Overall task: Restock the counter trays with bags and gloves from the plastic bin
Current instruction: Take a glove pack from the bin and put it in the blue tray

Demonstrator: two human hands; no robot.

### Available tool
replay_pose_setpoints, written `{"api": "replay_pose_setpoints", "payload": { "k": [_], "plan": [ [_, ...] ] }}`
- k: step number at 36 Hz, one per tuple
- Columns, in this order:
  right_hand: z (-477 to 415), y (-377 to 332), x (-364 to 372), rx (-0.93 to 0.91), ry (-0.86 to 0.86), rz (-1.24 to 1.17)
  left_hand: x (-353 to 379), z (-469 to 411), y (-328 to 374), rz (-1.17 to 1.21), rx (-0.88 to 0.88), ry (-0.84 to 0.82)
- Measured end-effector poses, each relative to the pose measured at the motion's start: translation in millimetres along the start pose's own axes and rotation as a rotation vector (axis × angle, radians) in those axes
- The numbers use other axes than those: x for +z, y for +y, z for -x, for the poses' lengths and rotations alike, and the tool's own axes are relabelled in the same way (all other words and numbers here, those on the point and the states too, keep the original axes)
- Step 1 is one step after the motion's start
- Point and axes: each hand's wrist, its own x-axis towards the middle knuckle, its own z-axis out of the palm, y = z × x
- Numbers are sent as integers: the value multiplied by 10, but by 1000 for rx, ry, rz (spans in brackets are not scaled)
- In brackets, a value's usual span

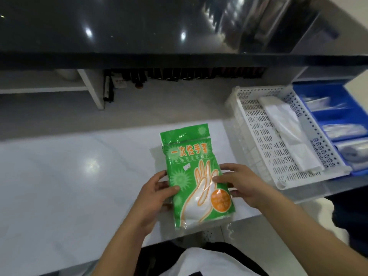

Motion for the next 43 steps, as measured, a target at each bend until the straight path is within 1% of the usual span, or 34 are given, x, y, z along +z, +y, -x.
{"api": "replay_pose_setpoints", "payload": {
  "k": [5, 9, 15, 21, 27, 32, 35, 38, 41, 43],
  "plan": [
    [355, -50, -233, -151, -93, -148, 66, 130, 196, 63, 37, -189],
    [649, -26, -551, -267, -118, -254, 344, 232, 323, 81, 90, -267],
    [991, 238, -1135, -310, -134, -317, 1002, 345, 328, -2, 168, -361],
    [1284, 626, -1953, -361, -148, -398, 1883, 465, 149, -72, 188, -416],
    [1560, 1145, -2778, -401, -117, -442, 2846, 614, -205, -125, 191, -438],
    [1682, 1538, -3362, -423, -93, -501, 3499, 675, -560, -104, 188, -423],
    [1715, 1699, -3661, -421, -107, -518, 3823, 696, -741, -147, 223, -362],
    [1735, 1823, -3905, -429, -82, -503, 4086, 713, -877, -143, 212, -333],
    [1748, 1881, -4114, -456, -53, -507, 4305, 716, -938, -153, 214, -305],
    [1753, 1867, -4241, -491, -43, -501, 4444, 693, -915, -204, 240, -291]
  ]
}}
